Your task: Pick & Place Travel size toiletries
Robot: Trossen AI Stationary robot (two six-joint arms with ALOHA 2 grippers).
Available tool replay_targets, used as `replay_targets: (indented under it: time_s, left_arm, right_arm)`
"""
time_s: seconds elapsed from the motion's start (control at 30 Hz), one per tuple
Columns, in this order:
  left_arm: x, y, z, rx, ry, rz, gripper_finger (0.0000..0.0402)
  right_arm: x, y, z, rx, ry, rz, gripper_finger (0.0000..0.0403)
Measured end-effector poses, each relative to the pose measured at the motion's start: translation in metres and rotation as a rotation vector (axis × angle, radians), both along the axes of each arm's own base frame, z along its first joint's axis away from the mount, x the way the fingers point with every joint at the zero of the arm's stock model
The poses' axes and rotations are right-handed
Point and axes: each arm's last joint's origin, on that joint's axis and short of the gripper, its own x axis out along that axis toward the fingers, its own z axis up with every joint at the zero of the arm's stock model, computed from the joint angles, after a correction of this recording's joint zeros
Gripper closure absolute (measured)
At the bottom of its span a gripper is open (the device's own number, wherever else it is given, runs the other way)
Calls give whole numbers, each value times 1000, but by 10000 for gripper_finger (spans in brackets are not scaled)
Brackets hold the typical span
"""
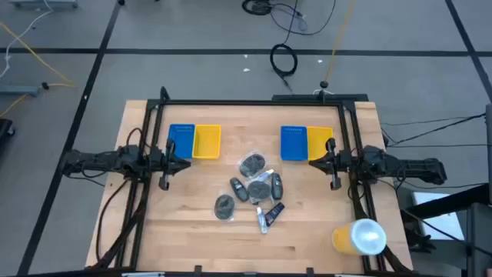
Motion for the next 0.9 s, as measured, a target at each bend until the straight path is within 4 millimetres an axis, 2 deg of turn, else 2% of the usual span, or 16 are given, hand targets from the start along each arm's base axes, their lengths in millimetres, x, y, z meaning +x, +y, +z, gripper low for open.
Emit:
replay_targets:
  time_s: [0.9]
  left_arm:
    - [0,0,0,0,0,0,373]
  right_arm:
    - [1,0,-2,1,20,-1,398]
